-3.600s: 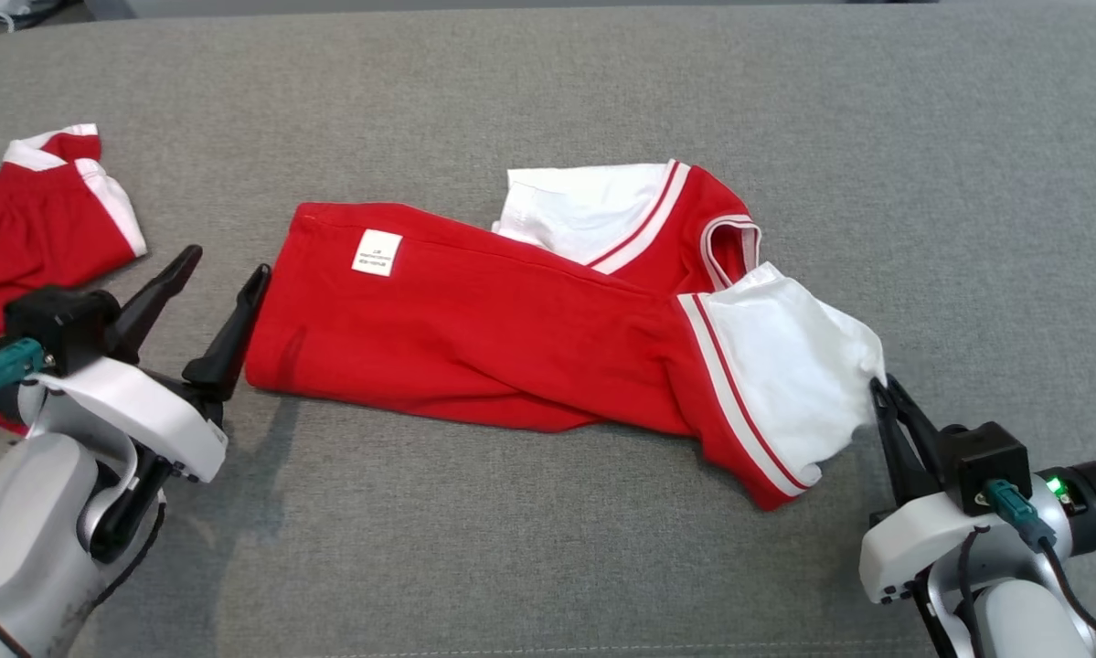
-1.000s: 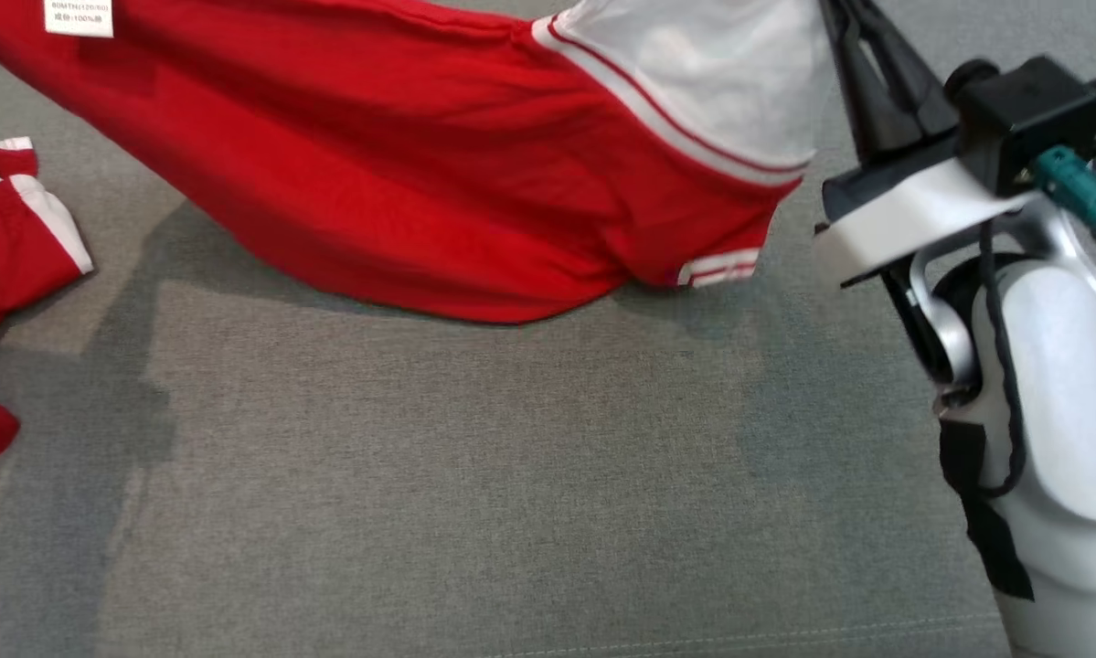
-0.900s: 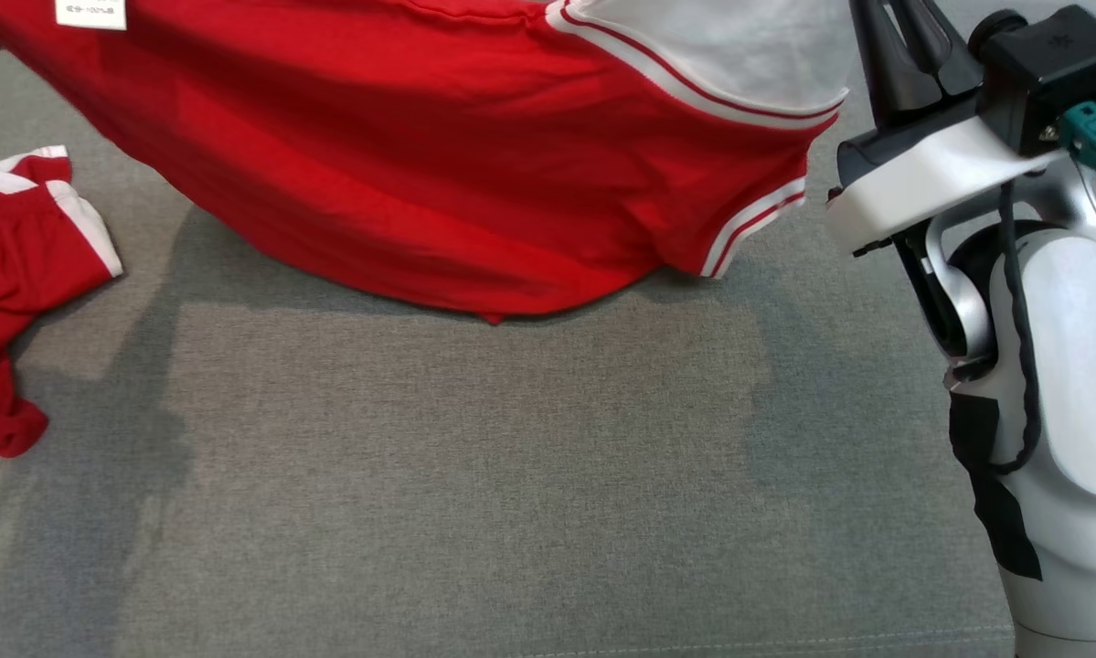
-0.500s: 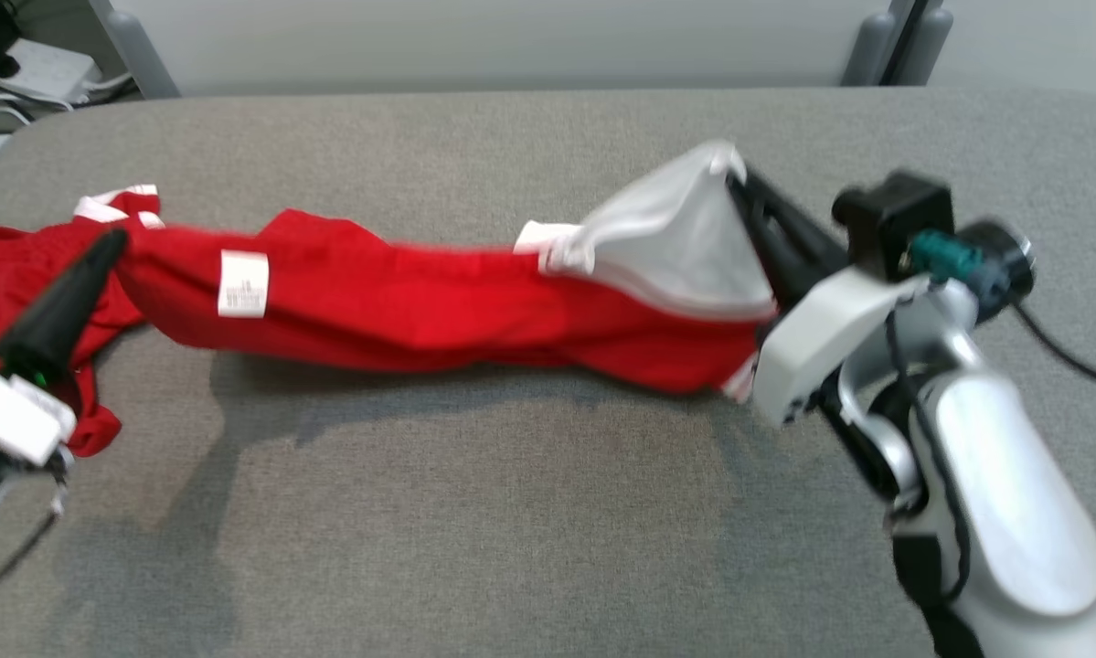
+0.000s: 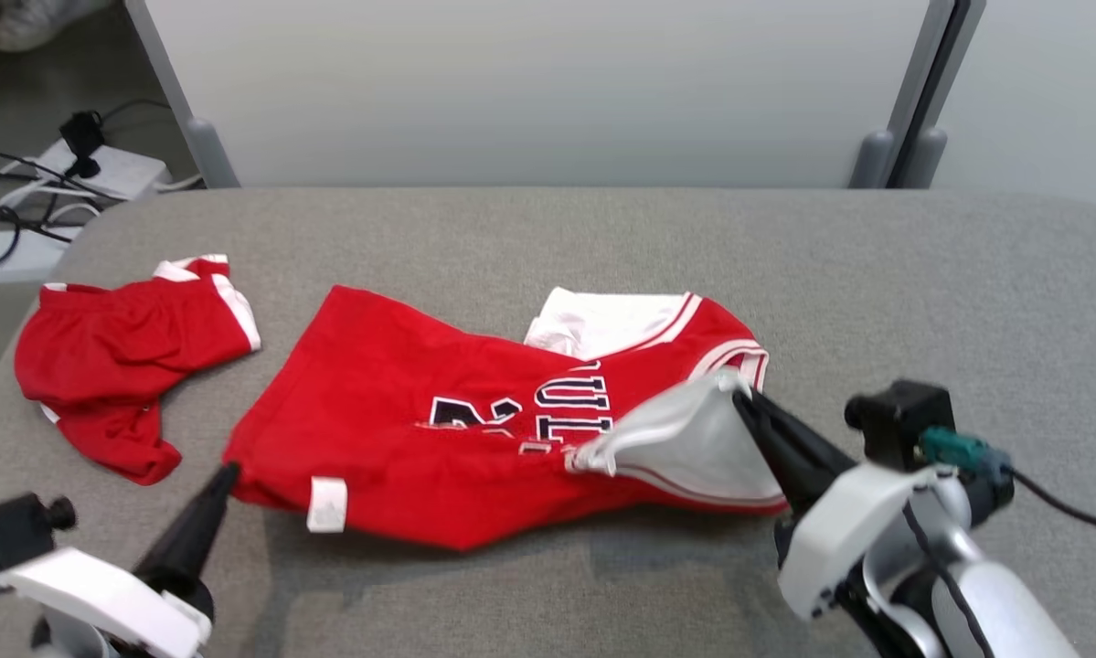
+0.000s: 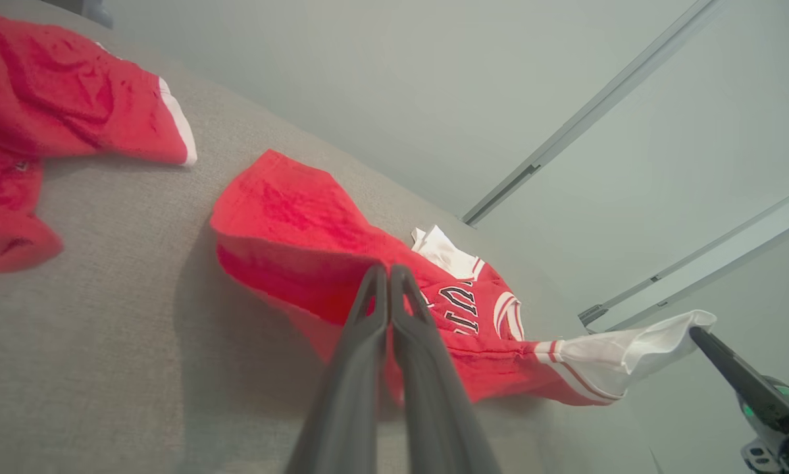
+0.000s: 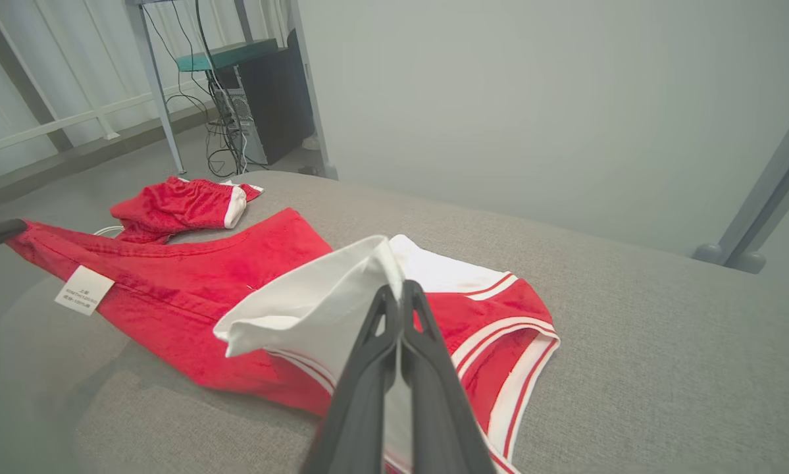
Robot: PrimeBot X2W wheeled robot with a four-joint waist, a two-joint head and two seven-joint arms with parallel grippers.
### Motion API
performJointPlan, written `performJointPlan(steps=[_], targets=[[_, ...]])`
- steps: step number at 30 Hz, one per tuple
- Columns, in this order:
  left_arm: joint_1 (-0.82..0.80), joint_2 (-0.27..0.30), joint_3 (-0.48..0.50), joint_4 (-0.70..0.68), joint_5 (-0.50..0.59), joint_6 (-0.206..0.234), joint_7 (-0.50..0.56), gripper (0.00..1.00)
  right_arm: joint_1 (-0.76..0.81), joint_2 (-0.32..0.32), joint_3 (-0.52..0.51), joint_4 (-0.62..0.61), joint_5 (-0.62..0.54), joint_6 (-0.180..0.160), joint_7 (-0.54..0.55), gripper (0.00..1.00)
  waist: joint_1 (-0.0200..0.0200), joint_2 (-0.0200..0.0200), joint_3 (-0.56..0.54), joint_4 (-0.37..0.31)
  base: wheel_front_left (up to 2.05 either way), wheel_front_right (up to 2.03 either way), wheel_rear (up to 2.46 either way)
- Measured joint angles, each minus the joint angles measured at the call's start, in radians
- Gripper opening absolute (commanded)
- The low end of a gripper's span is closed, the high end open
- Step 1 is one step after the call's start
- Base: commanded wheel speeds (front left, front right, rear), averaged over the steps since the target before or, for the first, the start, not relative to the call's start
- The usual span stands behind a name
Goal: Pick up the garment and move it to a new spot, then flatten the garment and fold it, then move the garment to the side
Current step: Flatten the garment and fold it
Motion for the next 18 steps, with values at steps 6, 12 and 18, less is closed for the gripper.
performJointPlan(steps=[6, 12, 18], targets=[[0.097, -0.057, 0.018, 0.006, 0.050, 0.000, 0.000, 0.00, 0.132, 0.004, 0.007, -0.024, 0.042, 0.000, -0.018, 0.00, 0.0000, 0.0000, -0.025, 0.007, 0.00, 0.00, 0.00], [0.150, 0.050, -0.015, -0.083, 0.100, 0.000, 0.058, 0.00, 0.237, -0.003, 0.053, -0.101, 0.072, 0.000, 0.054, 0.00, 0.0000, 0.0000, 0.000, -0.003, 0.00, 0.00, 0.00], [0.182, 0.166, -0.069, -0.157, 0.080, 0.000, 0.218, 0.00, 0.255, 0.026, 0.064, -0.169, 0.028, 0.000, 0.153, 0.00, 0.0000, 0.0000, 0.074, -0.014, 0.00, 0.00, 0.00]])
